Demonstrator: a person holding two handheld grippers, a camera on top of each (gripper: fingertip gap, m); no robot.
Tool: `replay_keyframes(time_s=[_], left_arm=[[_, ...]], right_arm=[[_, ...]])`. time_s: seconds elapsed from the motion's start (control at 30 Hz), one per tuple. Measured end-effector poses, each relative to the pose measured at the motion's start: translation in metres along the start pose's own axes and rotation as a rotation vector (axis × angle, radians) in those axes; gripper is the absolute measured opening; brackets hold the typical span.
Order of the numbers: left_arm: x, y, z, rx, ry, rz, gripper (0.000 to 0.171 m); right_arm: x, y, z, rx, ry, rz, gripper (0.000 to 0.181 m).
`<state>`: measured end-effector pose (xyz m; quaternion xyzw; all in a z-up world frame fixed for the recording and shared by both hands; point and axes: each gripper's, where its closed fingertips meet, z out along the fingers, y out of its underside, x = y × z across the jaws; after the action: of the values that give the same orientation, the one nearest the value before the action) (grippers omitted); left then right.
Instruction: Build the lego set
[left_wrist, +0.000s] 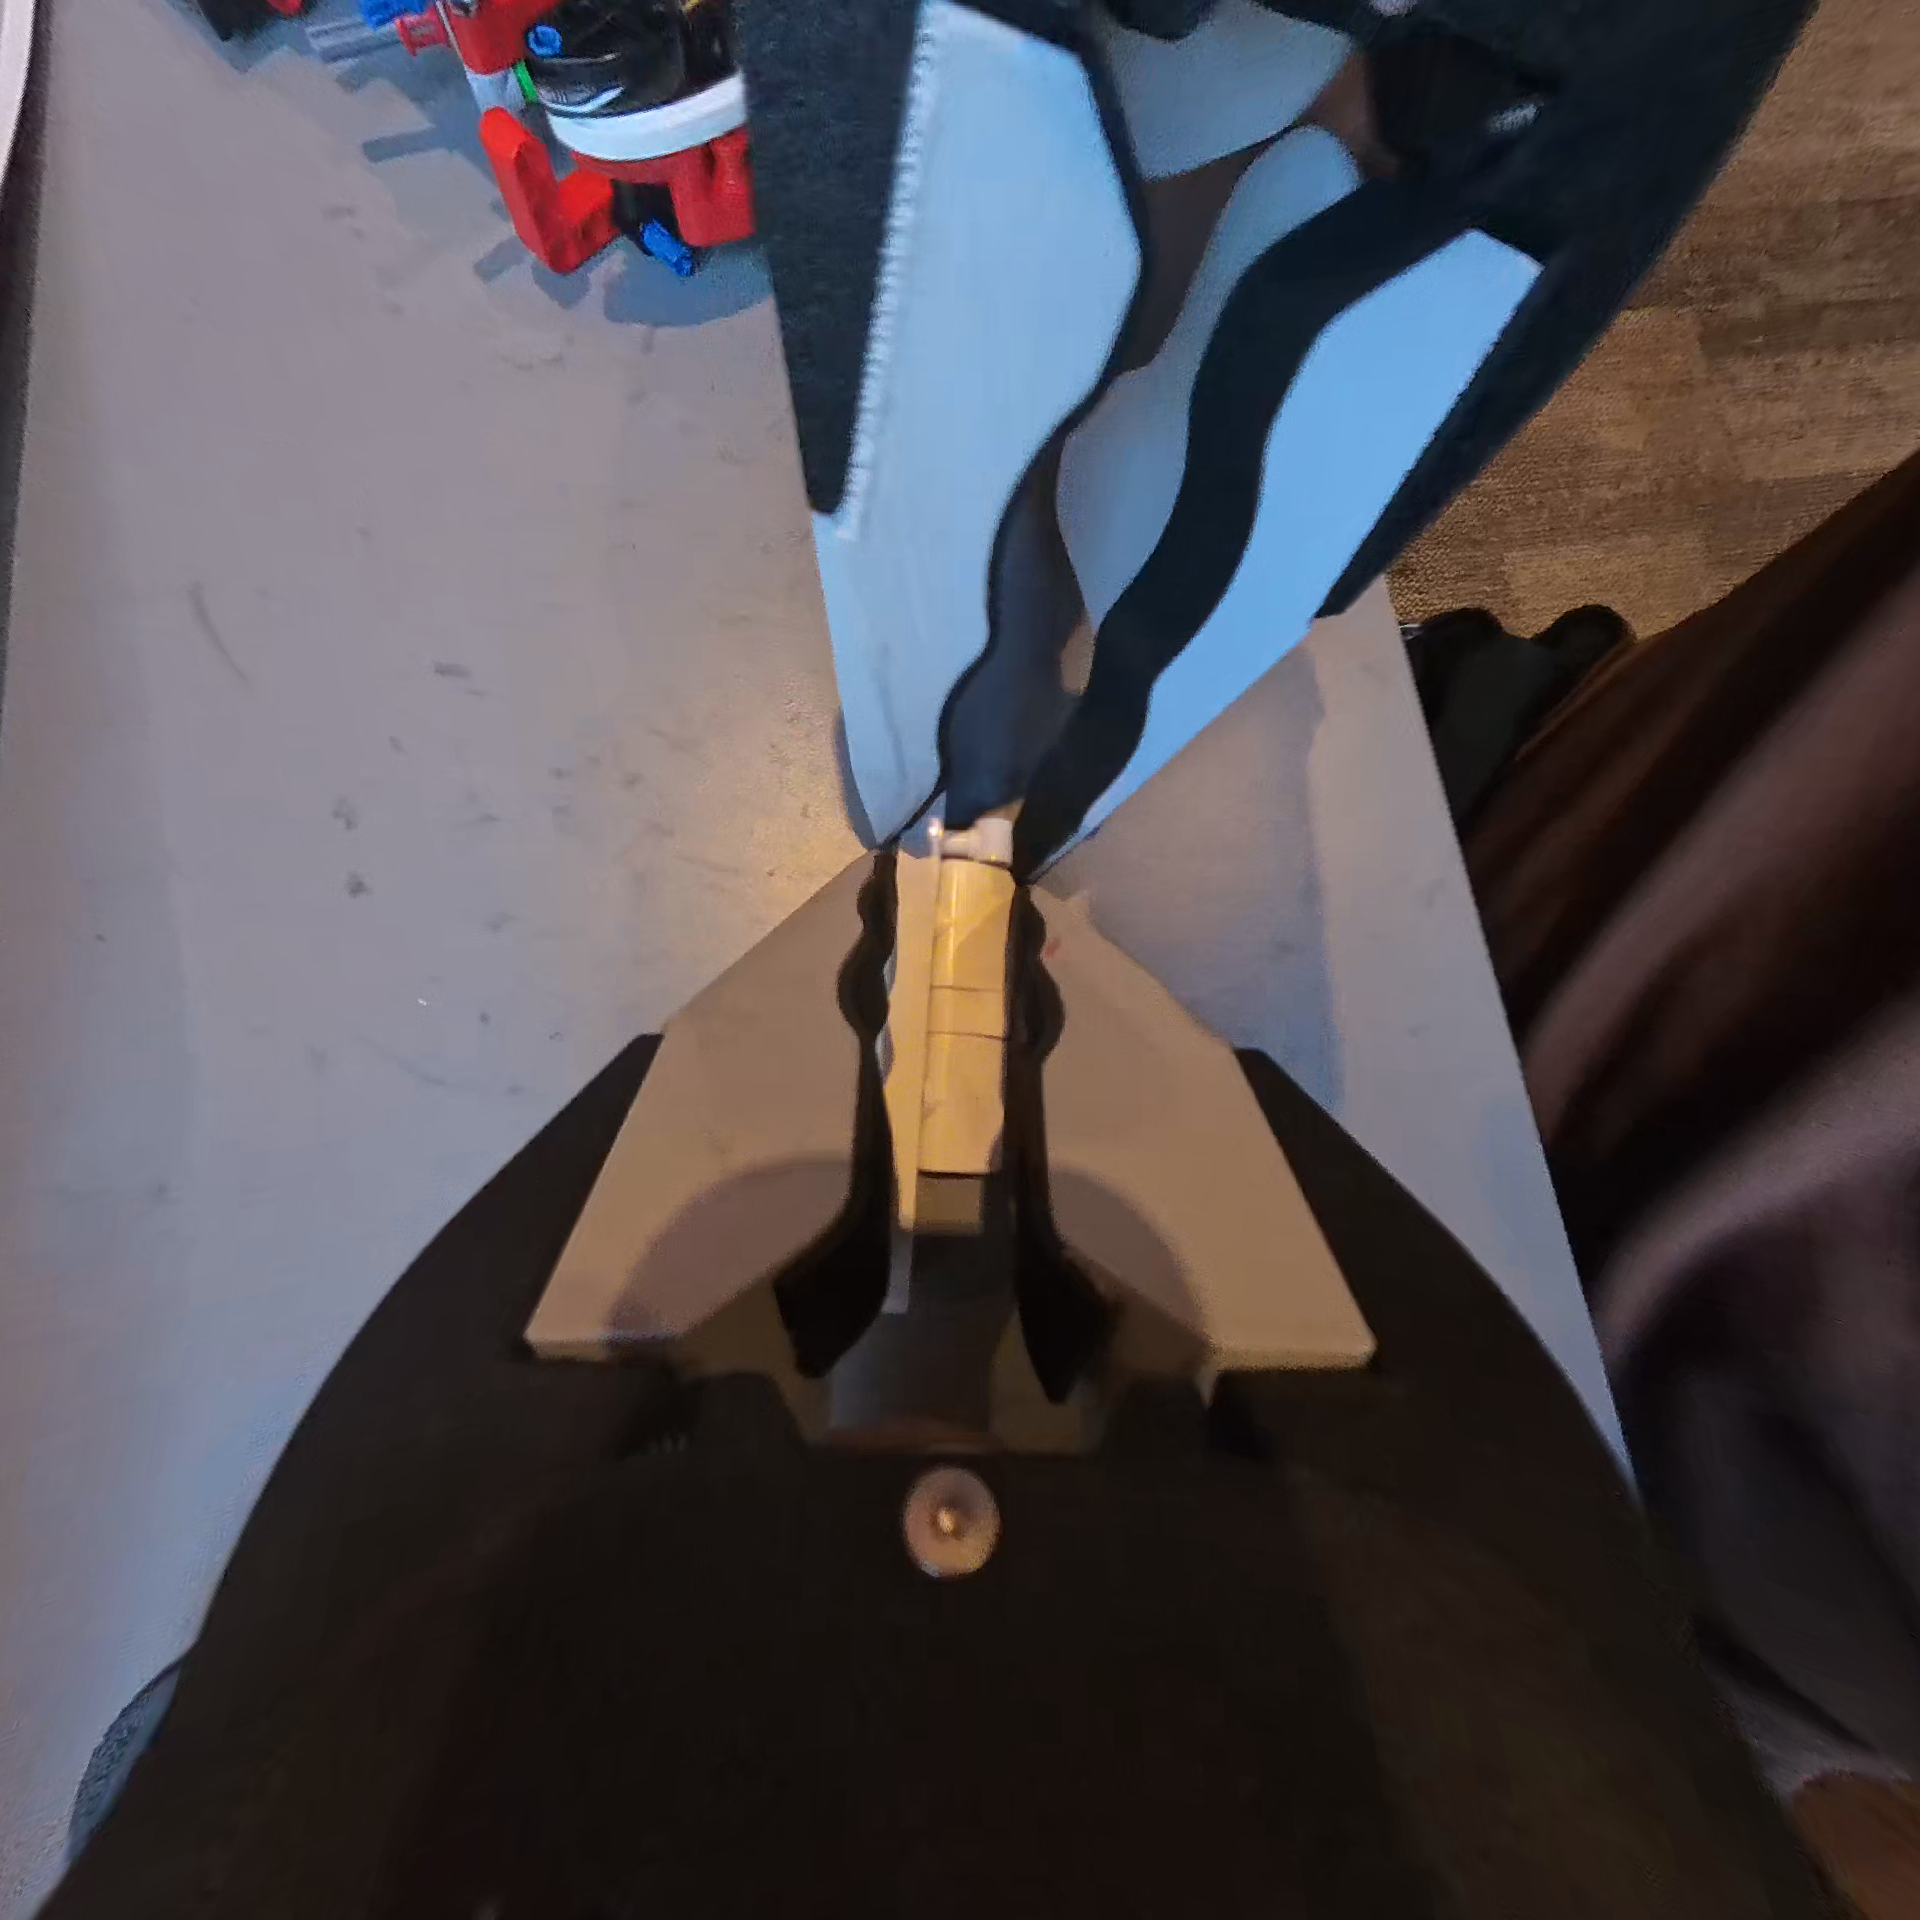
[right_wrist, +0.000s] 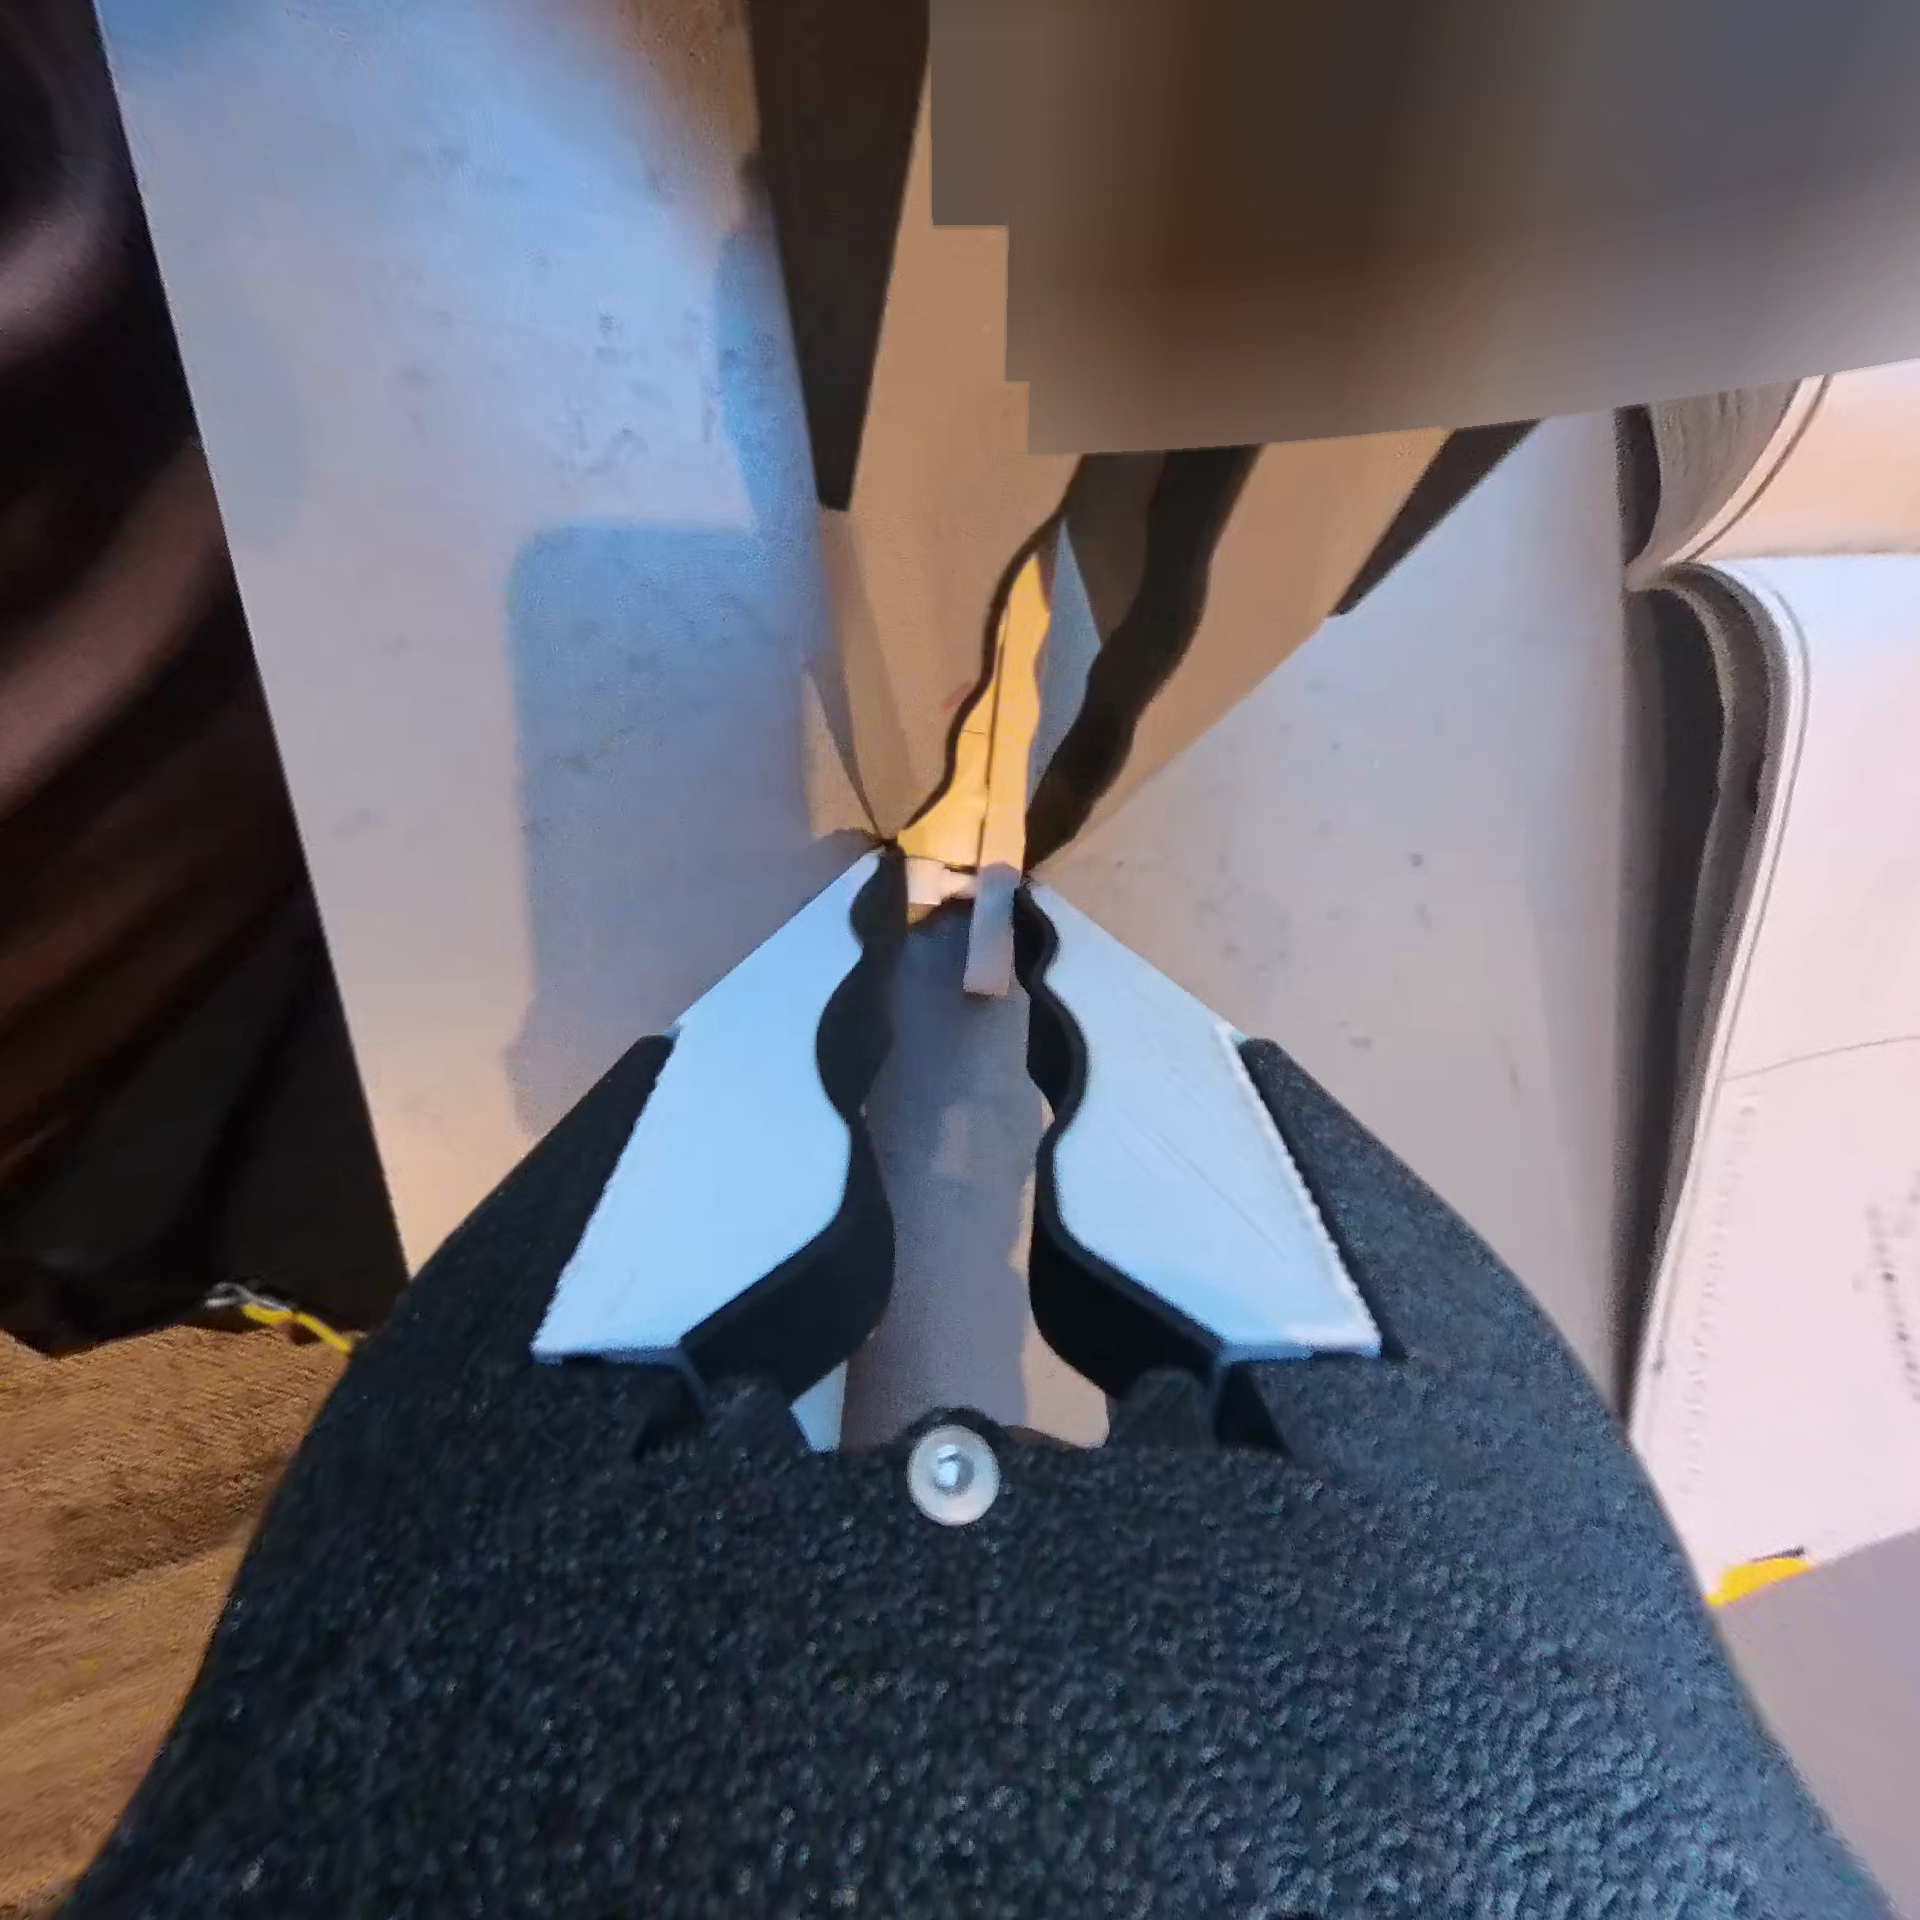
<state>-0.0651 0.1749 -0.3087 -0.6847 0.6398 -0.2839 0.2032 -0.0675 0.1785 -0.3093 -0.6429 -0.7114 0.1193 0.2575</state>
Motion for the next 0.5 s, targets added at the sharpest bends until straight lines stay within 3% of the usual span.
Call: replay_keyframes(time_s=[0.2, 0.37, 0.43, 0.5], left_arm=[[0.007, 0.004, -0.002, 0.038, 0.032, 0.026, 0.019], [0.001, 0.008, -0.007, 0.029, -0.008, 0.039, 0.019], [0.001, 0.008, -0.007, 0.027, -0.019, 0.057, 0.019], [0.0, 0.009, -0.007, 0.034, -0.024, 0.062, 0.02]], right_arm=[[-0.006, -0.008, -0.001, 0.154, -0.128, 0.225, 0.018], [0.0, -0.012, 0.003, 0.142, -0.073, 0.14, 0.017], [0.0, -0.012, 0.004, 0.112, 0.006, 0.018, 0.017], [0.001, -0.011, 0.005, 0.156, -0.017, 0.106, 0.02]])
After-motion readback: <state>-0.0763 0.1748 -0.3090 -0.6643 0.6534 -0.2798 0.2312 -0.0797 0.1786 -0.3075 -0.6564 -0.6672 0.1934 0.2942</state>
